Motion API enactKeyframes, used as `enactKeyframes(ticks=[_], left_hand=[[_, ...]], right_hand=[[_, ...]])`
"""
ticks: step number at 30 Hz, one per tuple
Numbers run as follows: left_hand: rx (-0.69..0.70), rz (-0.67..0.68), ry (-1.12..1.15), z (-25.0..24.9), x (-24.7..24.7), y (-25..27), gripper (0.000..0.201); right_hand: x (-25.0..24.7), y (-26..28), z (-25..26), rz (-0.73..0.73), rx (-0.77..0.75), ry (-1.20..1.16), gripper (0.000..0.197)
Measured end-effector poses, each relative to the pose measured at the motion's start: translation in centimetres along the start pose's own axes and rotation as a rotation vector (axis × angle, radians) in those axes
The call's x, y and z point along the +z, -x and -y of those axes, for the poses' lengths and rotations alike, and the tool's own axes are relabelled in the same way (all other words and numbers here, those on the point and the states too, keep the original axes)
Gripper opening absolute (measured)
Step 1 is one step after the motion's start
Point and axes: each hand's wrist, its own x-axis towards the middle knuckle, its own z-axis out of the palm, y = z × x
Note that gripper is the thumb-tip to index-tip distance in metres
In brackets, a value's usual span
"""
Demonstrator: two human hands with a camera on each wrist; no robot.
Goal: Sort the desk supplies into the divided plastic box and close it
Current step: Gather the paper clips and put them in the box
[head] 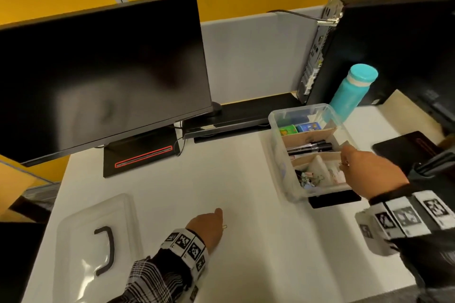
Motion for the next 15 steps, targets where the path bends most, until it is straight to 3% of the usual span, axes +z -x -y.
enactKeyframes(ticks=[4,7,9,12,15], left_hand=[[-0.015,0.039,0.022,0.0,-0.5,-0.3,0.026],[0.015,0.055,0.047,0.1,-0.6,0.1,0.025],[0.042,0.046,0.111,0.4,-0.8,0.6,0.021],[0.095,-0.060,0.208,0.2,-2.1,2.0,0.015],[0.182,-0.208,0.268,-2.5,-5.8,4.0,0.015]], right_hand=[[1.1,-2.4,-0.2,0.106,-0.053,-0.032,0.016],[1.7,-2.3,-0.4,0.104,-0.046,-0.174,0.019],[1.9,-1.6,-1.1,-0.018,-0.062,-0.313,0.018],[2.9,-0.5,-2.6,-0.352,-0.068,-0.411,0.026],[5.3,-0.2,-3.9,-0.342,-0.028,-0.421,0.043]])
